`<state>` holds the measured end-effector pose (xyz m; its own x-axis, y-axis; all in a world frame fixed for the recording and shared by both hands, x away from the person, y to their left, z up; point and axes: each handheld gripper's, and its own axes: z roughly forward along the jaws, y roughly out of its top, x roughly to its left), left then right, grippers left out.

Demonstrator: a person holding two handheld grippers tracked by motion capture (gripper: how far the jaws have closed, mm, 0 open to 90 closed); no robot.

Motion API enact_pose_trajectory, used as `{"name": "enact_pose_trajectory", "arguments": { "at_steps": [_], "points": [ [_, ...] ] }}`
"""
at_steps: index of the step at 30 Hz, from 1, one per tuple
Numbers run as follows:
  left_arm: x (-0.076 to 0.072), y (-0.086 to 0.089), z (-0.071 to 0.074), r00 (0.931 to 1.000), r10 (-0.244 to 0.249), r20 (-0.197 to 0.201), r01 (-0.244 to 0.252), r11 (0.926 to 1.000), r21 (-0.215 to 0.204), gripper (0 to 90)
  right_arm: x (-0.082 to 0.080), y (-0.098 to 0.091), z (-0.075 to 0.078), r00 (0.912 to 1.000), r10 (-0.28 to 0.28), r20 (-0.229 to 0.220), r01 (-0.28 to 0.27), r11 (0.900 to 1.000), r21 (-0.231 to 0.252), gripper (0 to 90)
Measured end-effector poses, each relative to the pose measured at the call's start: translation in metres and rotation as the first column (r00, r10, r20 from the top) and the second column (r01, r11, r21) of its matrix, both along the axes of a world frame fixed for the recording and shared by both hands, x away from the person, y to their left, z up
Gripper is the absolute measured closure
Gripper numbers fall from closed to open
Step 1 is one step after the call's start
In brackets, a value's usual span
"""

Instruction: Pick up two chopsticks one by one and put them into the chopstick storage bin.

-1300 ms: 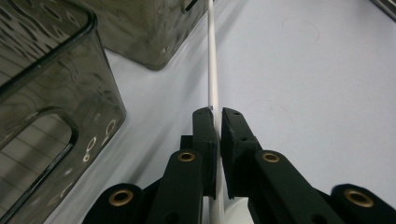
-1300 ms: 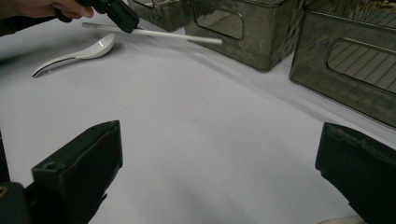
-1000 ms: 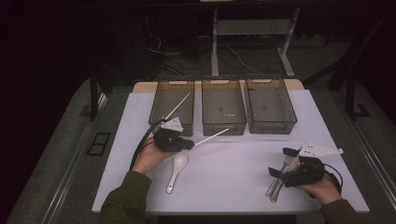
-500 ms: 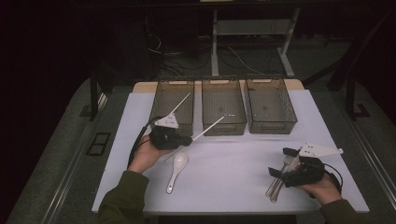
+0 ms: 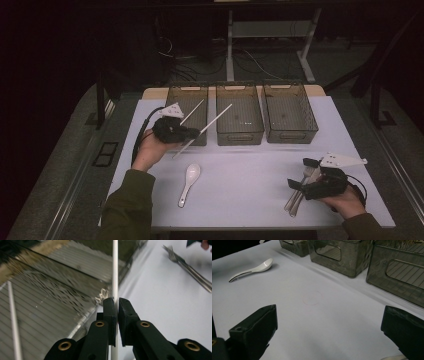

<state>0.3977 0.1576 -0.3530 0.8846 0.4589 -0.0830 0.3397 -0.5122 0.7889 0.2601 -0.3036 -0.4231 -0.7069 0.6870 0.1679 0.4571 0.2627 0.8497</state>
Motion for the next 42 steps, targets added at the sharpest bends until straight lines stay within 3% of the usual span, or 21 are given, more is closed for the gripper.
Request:
{"name": "enact_pose_trajectory", "arguments": {
  "at_steps": [7,13,18,22,30,37,42],
  "points": [
    [0.022,0.005,0.025,0.9993,0.037,0.007,-0.037,0.9993,-0.008,84.3,0.0,0.0,0.0,1.0,0.001,0.0,-0.001,1.0,0.0,0.6],
    [0.042,0.007,0.048,0.9968,0.071,0.036,-0.071,0.9974,-0.012,84.3,0.0,0.0,0.0,1.0,0.0,-0.001,0.0,1.0,0.003,0.6],
    [0.061,0.011,0.055,0.9925,0.112,0.048,-0.112,0.9936,-0.014,84.2,0.0,-0.001,0.0,1.0,0.001,-0.004,-0.001,1.0,0.006,0.6],
    [0.073,0.016,0.043,0.988,0.152,0.031,-0.152,0.9883,0.009,84.2,0.0,-0.002,0.0,1.0,0.001,-0.002,-0.001,1.0,0.007,0.6],
    [0.084,0.028,0.008,0.9726,0.231,-0.027,-0.228,0.9705,0.077,84.2,0.0,-0.002,0.0,1.0,0.002,-0.003,-0.002,1.0,0.006,0.6],
    [0.089,0.027,-0.017,0.9597,0.271,-0.074,-0.26,0.956,0.137,84.1,0.001,-0.002,-0.001,1.0,0.0,-0.005,0.0,1.0,0.007,0.6],
    [0.092,0.023,-0.029,0.9533,0.291,-0.08,-0.276,0.9473,0.163,84.1,0.0,-0.002,-0.001,1.0,0.001,-0.004,-0.001,1.0,0.006,0.6]
  ]
}}
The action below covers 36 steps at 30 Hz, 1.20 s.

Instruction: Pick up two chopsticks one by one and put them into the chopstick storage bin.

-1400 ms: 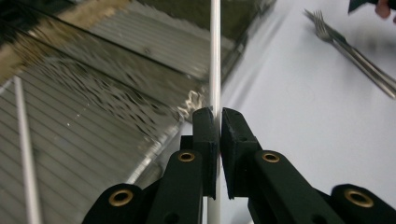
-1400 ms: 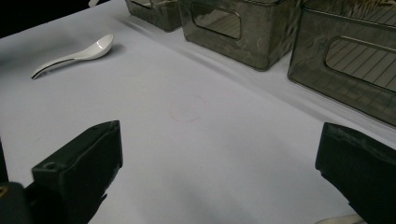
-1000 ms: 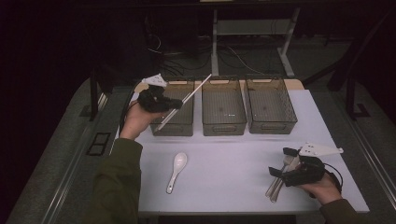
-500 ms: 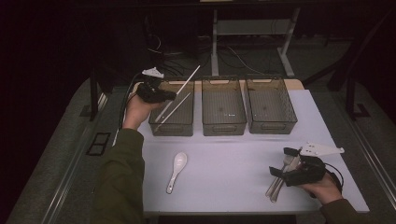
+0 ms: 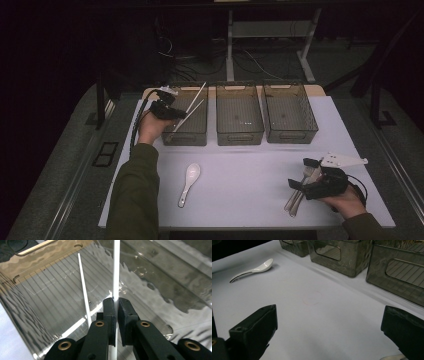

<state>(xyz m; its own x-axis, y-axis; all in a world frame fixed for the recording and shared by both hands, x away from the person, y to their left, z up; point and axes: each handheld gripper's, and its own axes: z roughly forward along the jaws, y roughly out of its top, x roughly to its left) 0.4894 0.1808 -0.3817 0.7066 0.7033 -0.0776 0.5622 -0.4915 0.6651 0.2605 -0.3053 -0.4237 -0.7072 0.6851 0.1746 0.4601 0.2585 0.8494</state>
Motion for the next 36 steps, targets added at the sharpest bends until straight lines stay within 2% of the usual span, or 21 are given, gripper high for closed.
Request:
{"name": "enact_pose_trajectory", "arguments": {
  "at_steps": [1,2,7,12,16,19,23,32,36],
  "points": [
    [0.0,-0.002,-0.002,0.9999,0.009,-0.005,-0.009,0.9999,-0.006,84.1,0.0,0.0,0.0,1.0,0.0,0.0,0.0,1.0,0.001,0.6],
    [0.001,-0.002,-0.002,1.0,0.002,-0.009,-0.001,0.9998,0.019,84.0,0.0,0.0,0.0,1.0,0.001,0.001,-0.001,1.0,0.001,0.6],
    [0.002,-0.009,-0.006,0.9999,0.005,-0.013,-0.004,0.9983,0.058,84.0,0.0,-0.001,0.0,1.0,0.0,0.001,0.0,1.0,0.003,0.6],
    [0.003,-0.01,-0.009,0.9992,0.022,-0.034,-0.019,0.9961,0.087,83.8,0.0,-0.001,0.0,1.0,0.001,0.001,-0.001,1.0,0.003,0.6],
    [0.004,-0.009,-0.009,0.9988,0.031,-0.038,-0.028,0.9963,0.081,83.6,0.0,0.0,0.0,1.0,0.001,0.0,-0.001,1.0,0.004,0.6],
    [0.004,-0.009,-0.01,0.9981,0.038,-0.048,-0.034,0.9949,0.095,83.3,0.0,0.0,0.0,1.0,0.001,0.0,-0.001,1.0,0.003,0.6],
    [0.003,-0.007,-0.008,0.998,0.056,-0.028,-0.054,0.9967,0.06,83.4,0.0,0.0,0.0,1.0,0.0,0.0,0.0,1.0,0.004,0.6],
    [0.0,-0.008,0.0,0.9989,0.046,0.0,-0.046,0.9981,0.04,78.2,0.0,-0.001,0.0,1.0,-0.001,0.001,0.001,1.0,0.004,0.6],
    [-0.005,-0.007,0.006,0.9991,0.043,0.005,-0.043,0.999,-0.014,71.1,0.0,0.0,0.0,1.0,0.0,0.001,0.0,1.0,0.002,0.6]
  ]
}}
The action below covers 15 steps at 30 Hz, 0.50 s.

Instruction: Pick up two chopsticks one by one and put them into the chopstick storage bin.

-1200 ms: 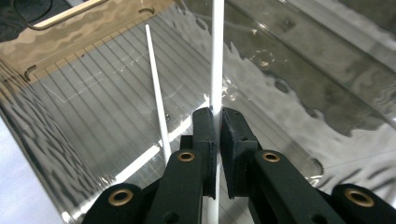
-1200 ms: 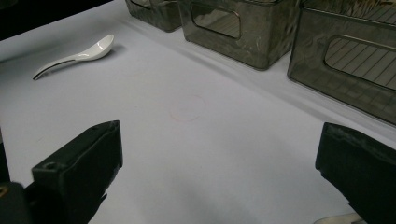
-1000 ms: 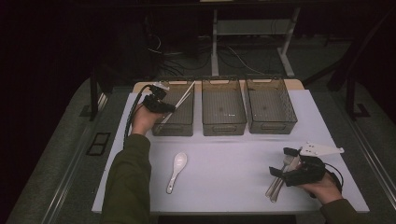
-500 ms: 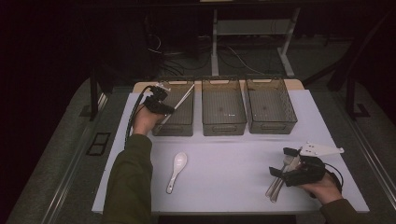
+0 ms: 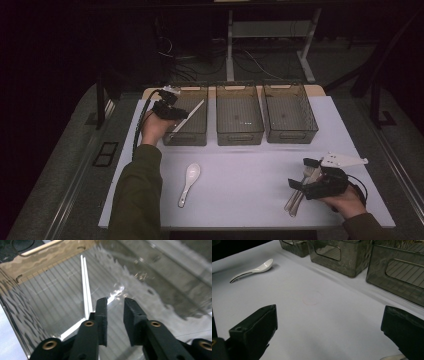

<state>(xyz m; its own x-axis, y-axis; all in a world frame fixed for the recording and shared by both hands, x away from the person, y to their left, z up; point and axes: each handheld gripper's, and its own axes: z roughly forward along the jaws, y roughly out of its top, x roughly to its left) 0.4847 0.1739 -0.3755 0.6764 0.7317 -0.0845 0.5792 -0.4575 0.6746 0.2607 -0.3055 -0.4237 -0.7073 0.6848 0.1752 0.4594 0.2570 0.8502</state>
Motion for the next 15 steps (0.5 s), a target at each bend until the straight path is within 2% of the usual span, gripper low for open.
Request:
{"name": "enact_pose_trajectory", "arguments": {
  "at_steps": [5,8,15],
  "points": [
    [-0.01,-0.002,0.008,0.9997,-0.024,-0.009,0.024,0.9981,-0.057,59.1,0.0,0.001,0.0,1.0,0.0,-0.002,0.0,1.0,-0.001,0.6],
    [-0.02,-0.003,0.012,0.9991,-0.041,0.012,0.042,0.9952,-0.089,52.2,0.0,0.0,0.0,1.0,-0.001,-0.003,0.001,1.0,-0.004,0.6],
    [-0.045,-0.003,0.02,0.9969,-0.061,0.05,0.067,0.9921,-0.106,41.7,0.0,0.001,0.0,1.0,-0.002,-0.001,0.002,1.0,-0.006,0.6]
  ]
}}
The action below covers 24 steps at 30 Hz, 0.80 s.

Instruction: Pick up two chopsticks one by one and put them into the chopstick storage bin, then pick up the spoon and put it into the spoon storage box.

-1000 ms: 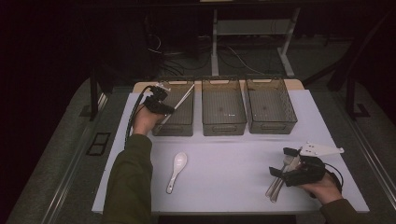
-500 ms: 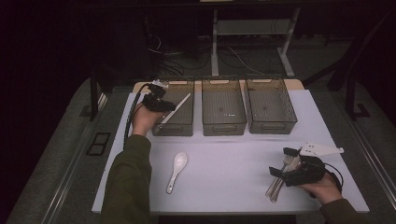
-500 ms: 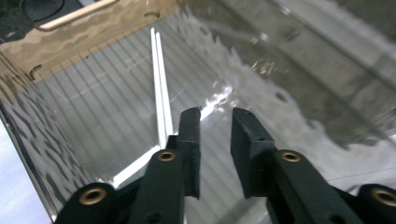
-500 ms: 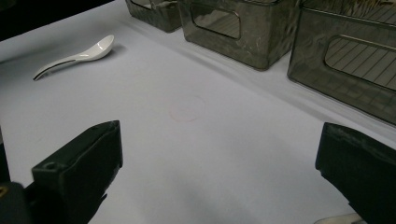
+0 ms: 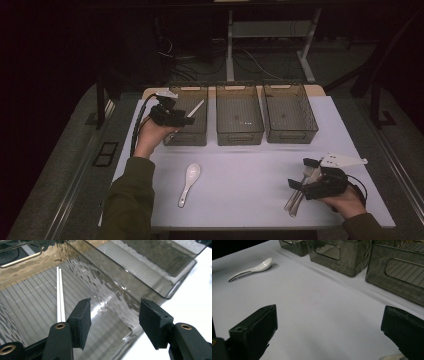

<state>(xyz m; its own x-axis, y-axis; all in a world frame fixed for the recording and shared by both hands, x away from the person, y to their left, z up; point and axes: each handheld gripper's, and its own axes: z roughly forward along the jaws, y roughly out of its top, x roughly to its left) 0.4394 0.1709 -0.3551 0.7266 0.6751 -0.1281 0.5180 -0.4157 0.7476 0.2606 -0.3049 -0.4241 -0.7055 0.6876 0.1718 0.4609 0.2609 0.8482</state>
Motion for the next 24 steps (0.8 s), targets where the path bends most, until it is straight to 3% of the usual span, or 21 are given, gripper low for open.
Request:
{"name": "enact_pose_trajectory", "arguments": {
  "at_steps": [10,13,17,20,24],
  "points": [
    [-0.041,-0.008,-0.001,0.9991,-0.019,0.038,0.021,0.9992,-0.035,33.6,0.001,-0.001,0.0,1.0,-0.003,-0.005,0.003,1.0,0.006,0.6],
    [-0.054,-0.01,-0.003,0.9985,-0.023,0.049,0.026,0.9977,-0.062,32.4,0.001,-0.002,-0.001,1.0,-0.001,-0.004,0.001,1.0,0.005,0.6],
    [-0.068,-0.015,-0.006,0.9982,-0.034,0.05,0.035,0.9987,-0.036,30.2,0.001,-0.002,0.0,1.0,0.002,-0.003,-0.002,1.0,0.003,0.6],
    [-0.079,-0.017,-0.009,0.9979,-0.034,0.055,0.036,0.9984,-0.044,30.3,0.002,-0.002,-0.001,1.0,0.007,0.0,-0.007,1.0,-0.002,0.6],
    [-0.095,-0.018,-0.016,0.9967,-0.054,0.06,0.057,0.9978,-0.036,36.4,0.002,-0.002,-0.001,0.9999,0.01,-0.003,-0.01,0.9999,-0.001,0.6]
  ]
}}
